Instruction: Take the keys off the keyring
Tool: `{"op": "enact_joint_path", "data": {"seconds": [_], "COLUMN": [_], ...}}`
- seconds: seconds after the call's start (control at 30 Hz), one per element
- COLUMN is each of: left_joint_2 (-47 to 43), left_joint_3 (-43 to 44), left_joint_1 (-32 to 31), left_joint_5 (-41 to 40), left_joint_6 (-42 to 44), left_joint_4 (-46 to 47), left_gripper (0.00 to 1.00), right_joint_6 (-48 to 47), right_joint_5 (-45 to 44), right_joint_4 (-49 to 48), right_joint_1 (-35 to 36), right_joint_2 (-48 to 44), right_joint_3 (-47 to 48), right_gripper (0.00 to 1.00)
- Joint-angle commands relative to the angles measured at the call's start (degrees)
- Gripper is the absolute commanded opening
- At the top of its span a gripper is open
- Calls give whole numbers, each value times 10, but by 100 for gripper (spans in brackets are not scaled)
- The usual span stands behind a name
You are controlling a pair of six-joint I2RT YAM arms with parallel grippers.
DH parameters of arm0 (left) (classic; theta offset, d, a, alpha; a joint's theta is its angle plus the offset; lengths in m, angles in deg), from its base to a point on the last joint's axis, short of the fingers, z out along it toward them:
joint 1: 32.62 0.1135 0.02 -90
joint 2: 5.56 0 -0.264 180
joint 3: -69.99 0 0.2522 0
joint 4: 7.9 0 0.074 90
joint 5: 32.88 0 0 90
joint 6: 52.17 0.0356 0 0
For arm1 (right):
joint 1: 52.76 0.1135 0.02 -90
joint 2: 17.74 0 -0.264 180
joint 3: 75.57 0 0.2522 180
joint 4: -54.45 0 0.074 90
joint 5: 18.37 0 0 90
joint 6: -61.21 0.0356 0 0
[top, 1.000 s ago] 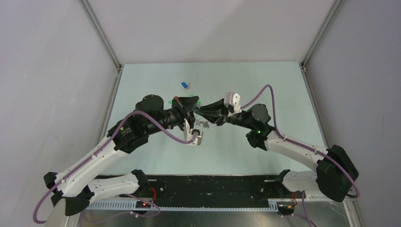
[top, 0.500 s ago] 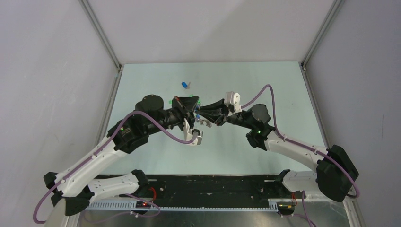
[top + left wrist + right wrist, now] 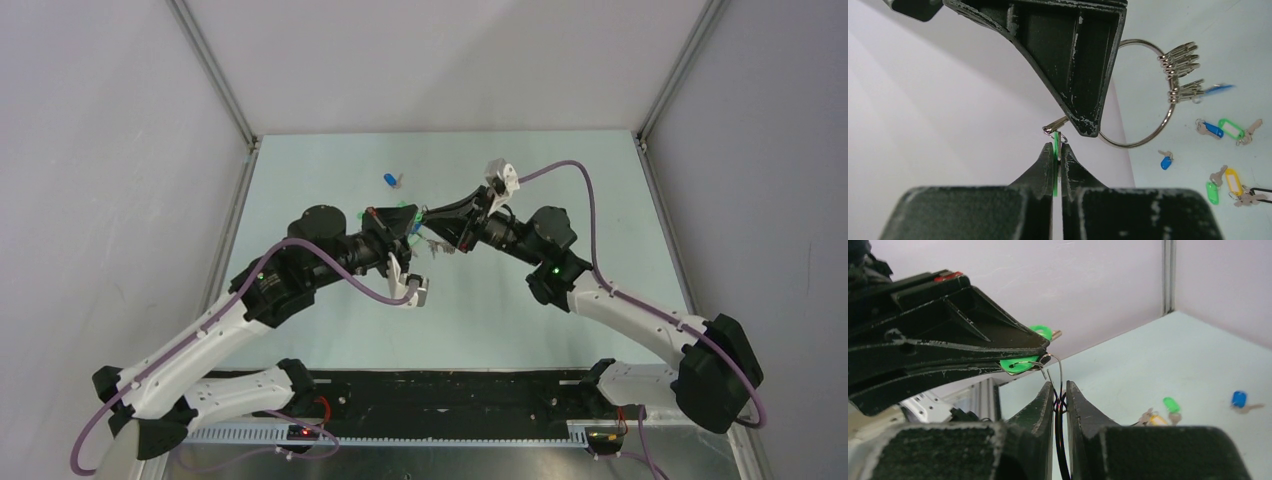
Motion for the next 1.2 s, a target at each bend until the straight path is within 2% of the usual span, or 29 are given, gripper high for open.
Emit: {"op": "enact_joint_path", "data": {"seconds": [0.0,0.33,0.77,0.93,1.17], "left_joint_2": [-18,-18,15,11,16], "left_joint_3": [-6,-23,-75,-71,-110], "left_joint_1": [0,-1,-42,-44,-55], "left_joint_5": [9,32,62,80,149], "left_joint_6": [-16,-26,-58,-116,-184], "left_joint_4": [12,14,13,12,13], "left_gripper": [0,0,0,0,0], "right_joint_6": [98,172,133,116,111], "right_joint_5": [-88,-157,-201,-232,-210], "right_joint_4": [42,125,139,178,173], "right_joint_1": [-22,-16,-11,-21,-66], "right_joint_2": [-17,-23,-29,-36,-57], "right_joint_3": [35,59,61,61,51], "right_gripper": [0,0,0,0,0]}}
